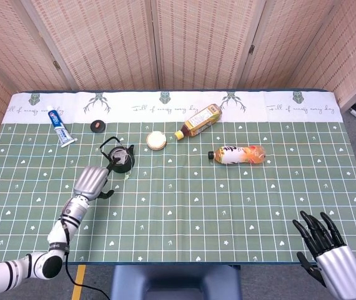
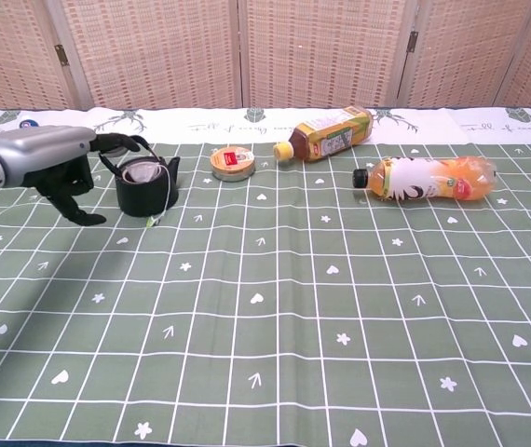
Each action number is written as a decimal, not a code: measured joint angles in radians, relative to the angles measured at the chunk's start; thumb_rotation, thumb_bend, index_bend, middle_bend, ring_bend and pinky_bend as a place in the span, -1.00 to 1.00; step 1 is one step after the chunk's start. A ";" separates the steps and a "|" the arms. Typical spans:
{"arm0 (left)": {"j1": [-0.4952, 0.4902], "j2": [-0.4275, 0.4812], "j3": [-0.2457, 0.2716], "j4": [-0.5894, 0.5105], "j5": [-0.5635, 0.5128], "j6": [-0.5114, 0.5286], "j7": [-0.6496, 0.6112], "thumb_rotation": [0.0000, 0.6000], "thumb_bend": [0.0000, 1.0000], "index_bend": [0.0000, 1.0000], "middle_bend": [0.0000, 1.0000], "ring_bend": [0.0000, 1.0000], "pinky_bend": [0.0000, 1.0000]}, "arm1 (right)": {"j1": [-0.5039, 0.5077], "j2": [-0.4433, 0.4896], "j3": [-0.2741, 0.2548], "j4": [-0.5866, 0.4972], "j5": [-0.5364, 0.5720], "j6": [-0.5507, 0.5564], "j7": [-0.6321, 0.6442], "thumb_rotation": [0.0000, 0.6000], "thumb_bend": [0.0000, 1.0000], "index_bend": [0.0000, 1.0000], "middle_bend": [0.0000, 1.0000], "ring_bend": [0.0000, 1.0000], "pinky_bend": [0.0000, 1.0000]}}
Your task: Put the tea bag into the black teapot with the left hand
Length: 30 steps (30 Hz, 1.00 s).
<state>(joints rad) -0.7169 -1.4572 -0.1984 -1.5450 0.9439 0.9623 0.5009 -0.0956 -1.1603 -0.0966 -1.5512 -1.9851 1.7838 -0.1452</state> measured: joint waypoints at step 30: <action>-0.140 -0.095 0.040 0.213 -0.174 -0.117 0.036 1.00 -0.25 -0.73 1.00 1.00 1.00 | 0.011 0.016 0.011 -0.022 0.045 -0.026 0.020 1.00 -0.27 -1.00 -1.00 -0.77 -0.94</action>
<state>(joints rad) -0.8567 -1.5518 -0.1583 -1.3317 0.7697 0.8454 0.5373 -0.0843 -1.1445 -0.0853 -1.5734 -1.9403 1.7574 -0.1252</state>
